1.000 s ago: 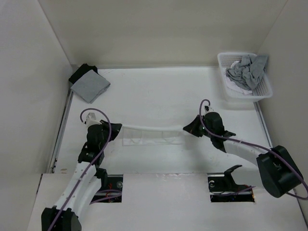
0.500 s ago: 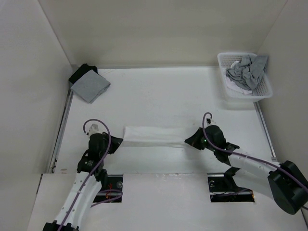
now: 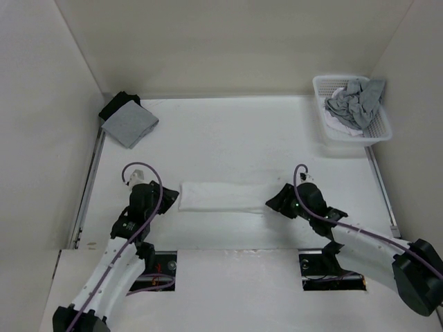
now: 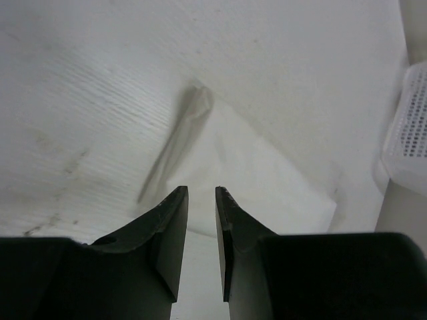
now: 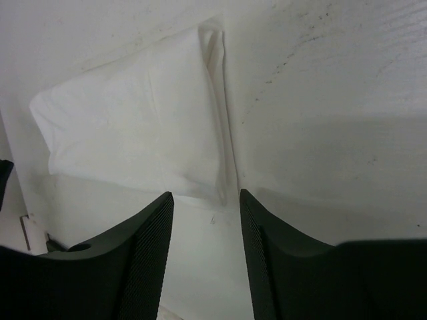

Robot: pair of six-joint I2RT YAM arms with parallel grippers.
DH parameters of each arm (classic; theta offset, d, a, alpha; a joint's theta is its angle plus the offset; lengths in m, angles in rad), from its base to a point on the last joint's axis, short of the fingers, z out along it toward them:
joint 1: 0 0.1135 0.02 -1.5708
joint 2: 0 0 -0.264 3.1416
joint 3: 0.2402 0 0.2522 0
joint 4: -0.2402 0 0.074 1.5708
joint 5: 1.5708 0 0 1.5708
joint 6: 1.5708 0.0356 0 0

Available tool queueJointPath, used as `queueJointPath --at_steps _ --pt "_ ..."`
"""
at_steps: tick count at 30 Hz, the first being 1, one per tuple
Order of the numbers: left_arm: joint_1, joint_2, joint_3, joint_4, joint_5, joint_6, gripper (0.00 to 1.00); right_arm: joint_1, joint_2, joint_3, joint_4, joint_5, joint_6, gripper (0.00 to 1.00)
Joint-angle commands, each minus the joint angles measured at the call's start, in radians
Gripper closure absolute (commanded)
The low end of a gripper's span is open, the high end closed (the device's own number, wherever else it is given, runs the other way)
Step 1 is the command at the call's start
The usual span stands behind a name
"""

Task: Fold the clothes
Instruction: Fold the tank top

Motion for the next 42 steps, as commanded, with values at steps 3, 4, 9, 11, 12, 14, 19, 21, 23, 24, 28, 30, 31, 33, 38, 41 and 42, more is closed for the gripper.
queueJointPath --at_steps 3,4,9,11,12,14,19,21,23,24,28,30,31,33,38,41,42 --pt "-0.209 0.171 0.061 0.266 -0.084 -0.015 0.79 -0.043 0.131 0.061 0.128 -0.019 -0.057 0.45" --pt "-0.252 0.210 0.065 0.299 -0.110 -0.018 0.79 -0.052 0.154 0.061 0.156 -0.024 -0.057 0.45" --pt "-0.373 0.334 0.094 0.428 -0.166 -0.015 0.79 -0.088 0.283 0.063 0.233 -0.100 -0.042 0.47" --pt "-0.378 0.351 0.100 0.463 -0.166 -0.011 0.78 -0.089 0.331 0.061 0.274 -0.140 -0.025 0.54" --pt "-0.378 0.357 0.102 0.477 -0.166 -0.009 0.78 -0.089 0.349 0.058 0.296 -0.152 -0.011 0.60" --pt "-0.372 0.374 0.108 0.503 -0.161 -0.006 0.78 -0.092 0.366 0.044 0.331 -0.154 0.027 0.70" --pt "-0.379 0.437 0.134 0.555 -0.146 0.022 0.77 -0.103 0.331 -0.012 0.406 -0.108 0.098 0.90" --pt "-0.385 0.460 0.139 0.573 -0.140 0.026 0.77 -0.103 0.255 -0.034 0.403 -0.073 0.105 0.94" --pt "-0.398 0.474 0.133 0.601 -0.140 0.019 0.77 -0.114 0.152 -0.029 0.324 -0.042 0.093 0.95" --pt "-0.407 0.481 0.130 0.618 -0.140 0.017 0.77 -0.117 0.110 -0.020 0.281 -0.030 0.079 0.95" --pt "-0.436 0.507 0.131 0.647 -0.140 0.008 0.76 -0.126 -0.055 0.079 0.014 0.039 -0.020 0.95" --pt "-0.444 0.514 0.133 0.661 -0.140 0.008 0.76 -0.120 -0.085 0.151 -0.090 0.062 -0.078 0.94" --pt "-0.445 0.514 0.133 0.664 -0.138 0.006 0.76 -0.120 -0.085 0.188 -0.133 0.073 -0.104 0.94" --pt "-0.444 0.494 0.130 0.666 -0.138 0.005 0.76 -0.094 -0.050 0.268 -0.195 0.097 -0.147 0.94" --pt "-0.406 0.390 0.122 0.626 -0.125 0.017 0.75 0.085 0.134 0.472 -0.298 0.208 -0.200 0.94" --pt "-0.358 0.316 0.119 0.563 -0.097 0.023 0.74 0.202 0.269 0.596 -0.359 0.288 -0.204 0.93" --pt "-0.341 0.290 0.114 0.542 -0.086 0.025 0.74 0.237 0.320 0.639 -0.379 0.307 -0.204 0.93"
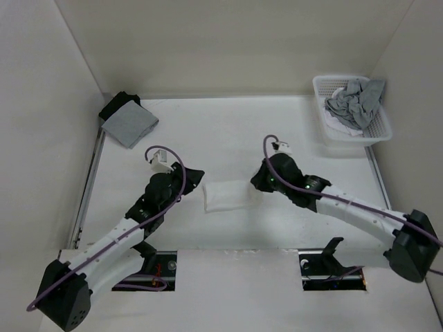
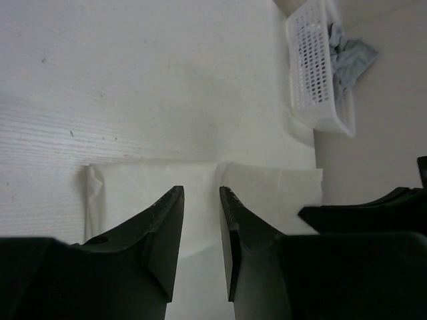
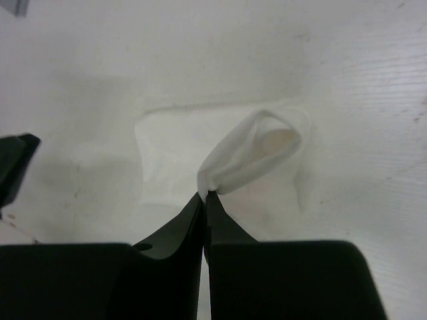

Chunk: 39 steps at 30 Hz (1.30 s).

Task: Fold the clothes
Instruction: Fold the tank top

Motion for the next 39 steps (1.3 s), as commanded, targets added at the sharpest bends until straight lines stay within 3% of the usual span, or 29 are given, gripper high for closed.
queueJointPath --at_steps 1,7,13,17,18,23,28,31,34,39 --pt "0.052 -0.089 0.010 -0.045 0.042 0.018 0.73 0.106 0.126 0.142 -0.120 0.118 -0.039 0.93" --pt "0.170 -0.208 -0.004 -0.124 0.126 0.021 0.73 0.274 0.430 0.424 -0.238 0.165 -0.024 0.92" --pt "0.270 -0.230 -0.004 -0.131 0.226 0.023 0.73 0.356 0.682 0.691 -0.351 0.163 0.001 0.90" --pt "0.298 -0.238 -0.010 -0.131 0.230 0.019 0.72 0.379 0.756 0.742 -0.336 0.155 0.053 0.60" --pt "0.299 -0.239 -0.011 -0.131 0.226 0.015 0.72 0.383 0.748 0.736 -0.316 0.155 0.062 0.57" --pt "0.287 -0.206 -0.018 -0.108 0.215 0.012 0.72 0.396 0.578 0.576 -0.134 0.161 0.060 0.54" --pt "0.264 -0.160 -0.030 -0.078 0.198 0.023 0.72 0.353 0.365 0.321 0.016 0.180 0.047 0.81" --pt "0.270 -0.141 -0.048 -0.081 0.172 0.053 0.70 0.311 0.218 0.148 0.130 0.201 0.018 0.91" --pt "0.278 -0.114 -0.065 -0.079 0.148 0.067 0.66 0.236 0.047 -0.035 0.274 0.177 -0.016 0.96" --pt "0.279 -0.035 -0.059 -0.075 0.100 0.096 0.62 0.022 -0.120 -0.234 0.512 0.015 -0.064 0.95"
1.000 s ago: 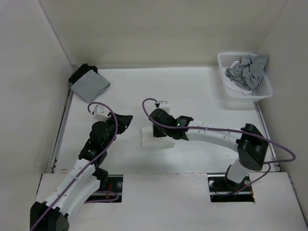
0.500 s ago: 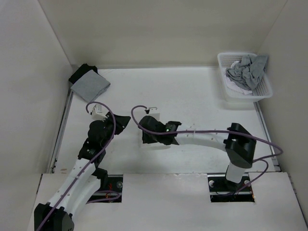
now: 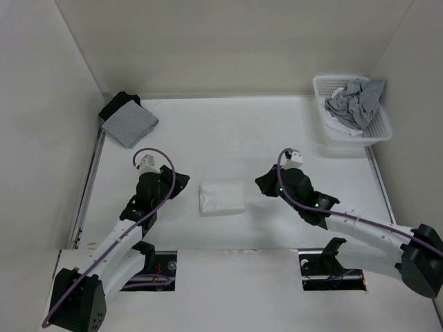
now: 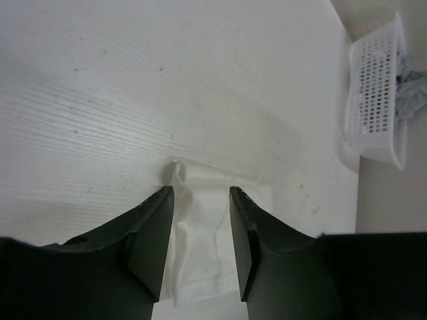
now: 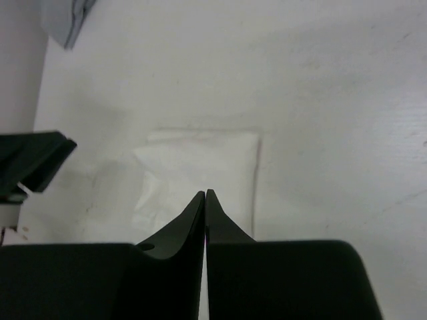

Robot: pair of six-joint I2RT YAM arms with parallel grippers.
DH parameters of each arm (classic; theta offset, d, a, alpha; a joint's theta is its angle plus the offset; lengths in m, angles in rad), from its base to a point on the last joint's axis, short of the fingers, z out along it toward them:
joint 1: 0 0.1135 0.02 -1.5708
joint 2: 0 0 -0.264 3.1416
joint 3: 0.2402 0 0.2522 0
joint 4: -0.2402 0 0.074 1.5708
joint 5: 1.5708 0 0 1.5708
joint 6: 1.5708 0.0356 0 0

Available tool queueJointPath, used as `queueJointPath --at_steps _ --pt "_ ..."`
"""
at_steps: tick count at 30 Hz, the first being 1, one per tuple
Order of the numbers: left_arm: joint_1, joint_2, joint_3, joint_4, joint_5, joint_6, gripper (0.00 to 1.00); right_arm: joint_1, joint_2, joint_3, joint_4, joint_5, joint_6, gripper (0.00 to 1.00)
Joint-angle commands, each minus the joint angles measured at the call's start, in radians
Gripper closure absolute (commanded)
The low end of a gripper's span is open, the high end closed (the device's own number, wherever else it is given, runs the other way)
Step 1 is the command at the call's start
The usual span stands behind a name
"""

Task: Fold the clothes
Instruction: Fold the tank top

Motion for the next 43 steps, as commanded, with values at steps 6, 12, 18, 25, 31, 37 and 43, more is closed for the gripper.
queueJointPath --at_steps 6,12,18,25,31,37,43 --pt "0.041 0.068 0.036 0.019 -0.088 0.091 0.58 -0.358 -0.055 -0.123 0.448 -0.260 -0.034 0.74" --pt "0.086 0.130 0.065 -0.029 -0.090 0.094 0.55 -0.516 0.057 -0.138 0.509 -0.303 -0.036 0.43" --pt "0.066 0.155 0.065 -0.035 -0.085 0.095 0.55 -0.518 0.143 -0.193 0.635 -0.338 0.002 0.41" --pt "0.052 0.104 0.042 -0.035 -0.102 0.126 0.55 -0.527 0.102 -0.212 0.635 -0.354 0.009 0.38" --pt "0.034 0.146 0.059 -0.027 -0.094 0.135 0.54 -0.526 0.128 -0.199 0.632 -0.363 0.010 0.38" --pt "0.006 0.167 0.064 -0.006 -0.104 0.146 0.54 -0.526 0.128 -0.199 0.627 -0.368 0.012 0.44" --pt "-0.031 0.189 0.075 -0.007 -0.102 0.167 0.46 -0.526 0.132 -0.198 0.627 -0.381 0.012 0.49"
